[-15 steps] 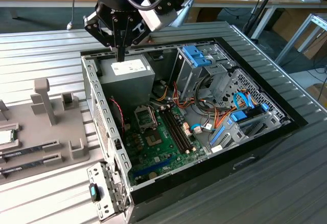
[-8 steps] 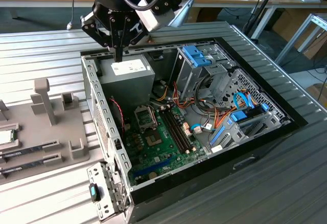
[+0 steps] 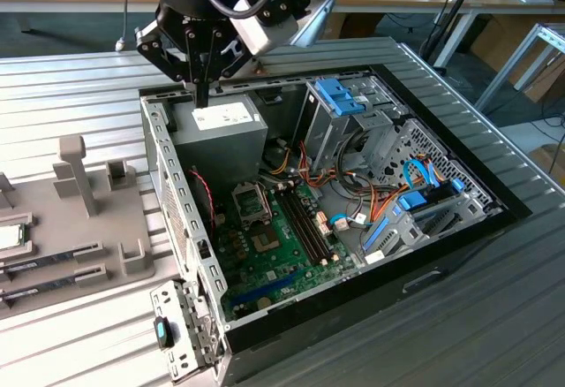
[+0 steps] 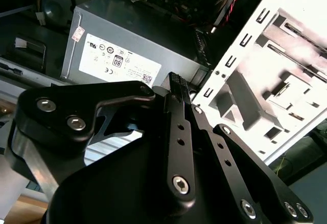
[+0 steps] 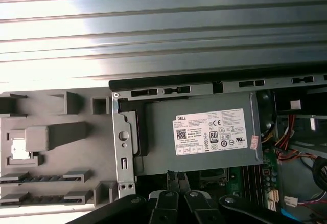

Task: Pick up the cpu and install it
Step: 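Reach for the cpu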

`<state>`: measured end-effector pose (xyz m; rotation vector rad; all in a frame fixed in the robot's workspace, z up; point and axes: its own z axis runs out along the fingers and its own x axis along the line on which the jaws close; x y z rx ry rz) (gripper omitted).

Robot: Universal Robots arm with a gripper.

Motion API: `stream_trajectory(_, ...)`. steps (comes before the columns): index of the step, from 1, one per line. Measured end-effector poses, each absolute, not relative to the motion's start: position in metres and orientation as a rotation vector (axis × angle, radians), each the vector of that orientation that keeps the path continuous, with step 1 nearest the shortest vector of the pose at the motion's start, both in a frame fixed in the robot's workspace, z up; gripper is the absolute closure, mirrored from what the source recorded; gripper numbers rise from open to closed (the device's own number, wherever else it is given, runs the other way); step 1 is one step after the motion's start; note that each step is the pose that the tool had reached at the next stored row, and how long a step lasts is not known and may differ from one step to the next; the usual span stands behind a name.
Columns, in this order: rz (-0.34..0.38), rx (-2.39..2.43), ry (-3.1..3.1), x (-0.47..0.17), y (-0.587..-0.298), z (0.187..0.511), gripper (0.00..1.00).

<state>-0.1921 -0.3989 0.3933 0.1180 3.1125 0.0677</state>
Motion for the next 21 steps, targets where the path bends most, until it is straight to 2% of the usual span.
stream_trajectory(21, 0.068, 0.118, 3.113, -0.205, -0.399, 0.393, 0.89)
